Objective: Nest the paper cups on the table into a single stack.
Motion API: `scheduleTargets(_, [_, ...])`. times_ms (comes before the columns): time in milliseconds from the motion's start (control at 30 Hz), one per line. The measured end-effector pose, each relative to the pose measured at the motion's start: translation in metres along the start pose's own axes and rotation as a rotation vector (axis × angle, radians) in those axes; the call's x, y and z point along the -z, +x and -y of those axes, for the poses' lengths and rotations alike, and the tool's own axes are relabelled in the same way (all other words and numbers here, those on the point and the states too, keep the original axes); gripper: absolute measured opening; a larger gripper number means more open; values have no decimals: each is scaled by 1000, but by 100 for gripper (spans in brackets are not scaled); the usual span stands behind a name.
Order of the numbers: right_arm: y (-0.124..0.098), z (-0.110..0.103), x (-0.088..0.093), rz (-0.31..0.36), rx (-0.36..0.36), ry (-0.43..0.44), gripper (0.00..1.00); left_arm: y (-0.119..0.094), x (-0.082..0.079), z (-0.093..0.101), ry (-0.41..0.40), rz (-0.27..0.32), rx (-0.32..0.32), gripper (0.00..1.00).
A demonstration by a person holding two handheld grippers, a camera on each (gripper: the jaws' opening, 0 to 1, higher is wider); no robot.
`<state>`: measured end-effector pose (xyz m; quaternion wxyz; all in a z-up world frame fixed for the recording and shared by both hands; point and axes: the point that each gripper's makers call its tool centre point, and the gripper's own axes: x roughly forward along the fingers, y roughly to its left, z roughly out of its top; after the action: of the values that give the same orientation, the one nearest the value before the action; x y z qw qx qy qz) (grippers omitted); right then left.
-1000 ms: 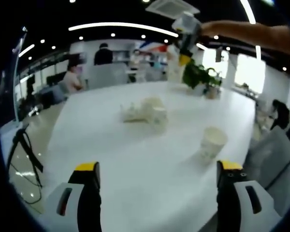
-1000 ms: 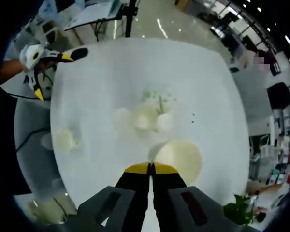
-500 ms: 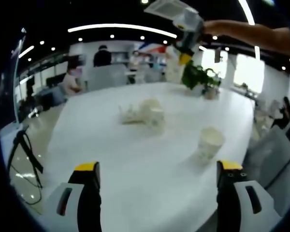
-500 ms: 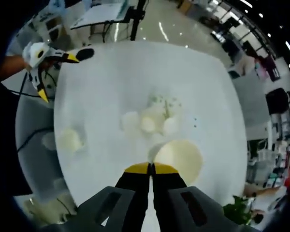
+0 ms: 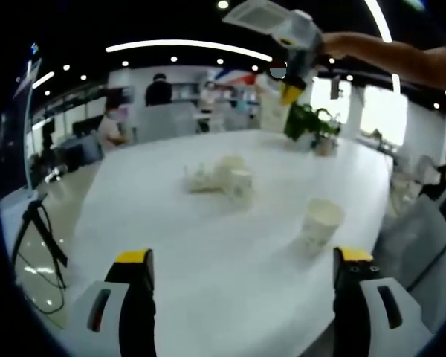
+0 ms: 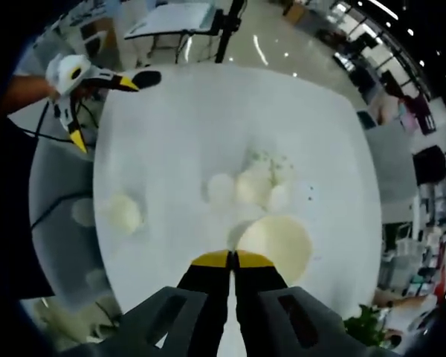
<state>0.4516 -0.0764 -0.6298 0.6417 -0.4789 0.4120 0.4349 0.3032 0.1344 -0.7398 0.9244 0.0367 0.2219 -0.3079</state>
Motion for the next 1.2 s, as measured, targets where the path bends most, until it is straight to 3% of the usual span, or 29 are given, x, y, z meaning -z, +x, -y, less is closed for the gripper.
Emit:
scheduleTargets(400, [-5, -18, -8, 5, -5, -7, 0, 2, -3, 2, 2, 3, 8, 98])
scheduleTargets(900, [-2, -40, -9, 22, -4, -26, 0, -1, 5, 2, 10, -16, 17, 98])
scheduleTargets(1200, [0, -52, -7, 27, -1, -43, 0, -3, 10, 3, 58, -4, 38, 98])
